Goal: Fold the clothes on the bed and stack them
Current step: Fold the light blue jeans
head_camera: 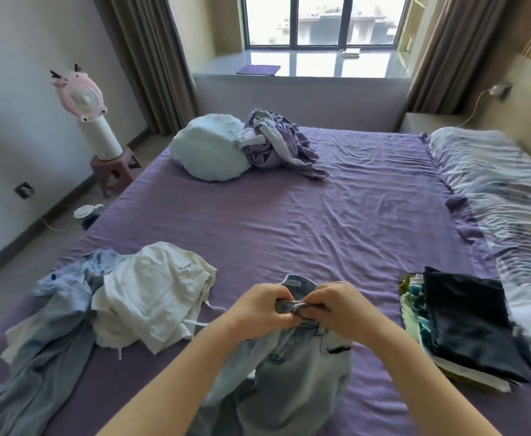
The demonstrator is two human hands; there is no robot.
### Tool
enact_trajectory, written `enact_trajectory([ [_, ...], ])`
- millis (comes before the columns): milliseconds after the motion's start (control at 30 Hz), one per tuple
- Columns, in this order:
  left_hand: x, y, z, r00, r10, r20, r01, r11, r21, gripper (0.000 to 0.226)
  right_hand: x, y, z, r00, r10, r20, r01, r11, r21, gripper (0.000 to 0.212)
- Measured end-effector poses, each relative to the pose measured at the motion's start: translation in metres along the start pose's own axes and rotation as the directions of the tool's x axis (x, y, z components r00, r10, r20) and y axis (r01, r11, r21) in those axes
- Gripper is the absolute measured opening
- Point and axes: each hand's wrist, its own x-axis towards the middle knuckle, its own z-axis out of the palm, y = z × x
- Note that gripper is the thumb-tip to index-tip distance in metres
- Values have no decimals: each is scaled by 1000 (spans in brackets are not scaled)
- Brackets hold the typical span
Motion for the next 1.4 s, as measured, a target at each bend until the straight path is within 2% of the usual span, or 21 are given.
enact_trajectory([
  [133,-13,9,-17,996,-24,89,35,991,-129,11,-1,-12,-13,996,37,76,-47,990,130,15],
  [200,-16,13,-29,991,-50,125,70,984,-161,14,-2,-21,-17,994,90,55,-101,961,257,10],
  [233,-17,15,-35,989,-55,137,78,983,-167,16,-2,-25,-19,997,73,20,-76,963,260,11],
  [333,-18,20,-50,986,-53,158,75,988,-138,14,4,-34,-13,990,-93,-109,89,995,-44,21],
  [400,-20,22,-58,989,-46,143,67,987,-143,13,6,-42,-12,971,-138,-193,112,983,-142,23],
  [500,-21,24,-66,995,7,96,11,983,-181,18,6,-53,-15,945,-157,-288,134,986,-97,17],
  [633,-22,24,-66,995,40,95,-19,976,-216,14,4,-59,-20,946,-126,-299,117,992,-47,11],
  [767,-26,18,-72,989,63,137,-13,942,-335,18,-2,-61,-19,960,-48,-277,87,988,129,14],
  [833,-29,11,-74,981,94,170,-33,944,-330,19,-6,-62,-16,966,-2,-257,56,977,206,15],
  [900,-33,6,-75,975,150,161,-106,961,-254,20,-10,-59,-12,967,52,-249,16,965,263,26],
  [967,-38,1,-77,959,228,166,-207,969,-134,19,-14,-49,-6,989,94,-114,-67,974,218,47],
  [1033,-43,-7,-82,936,287,206,-296,955,14,19,-18,-37,4,992,112,52,-109,993,-50,54],
  [1067,-46,-12,-85,932,284,224,-310,946,92,21,-19,-32,9,986,137,97,-119,979,-168,51],
  [1100,-48,-19,-87,938,257,233,-299,939,172,22,-18,-28,12,986,142,84,-121,968,-219,46],
  [1167,-50,-35,-90,960,133,245,-214,915,342,29,-16,-26,16,990,137,-19,-138,980,-144,33],
  [1233,-51,-53,-89,955,12,295,-163,855,492,37,-15,-31,16,976,201,-88,-200,980,23,27],
  [1333,-55,-81,-89,935,-73,347,-230,621,749,34,-16,-34,11,924,352,-150,-325,928,180,38],
  [1367,-56,-92,-92,947,-69,314,-224,562,796,29,-18,-33,8,903,397,-164,-357,906,227,39],
  [1400,-56,-102,-96,963,-40,266,-202,546,813,26,-21,-31,4,888,427,-173,-375,888,268,39],
])
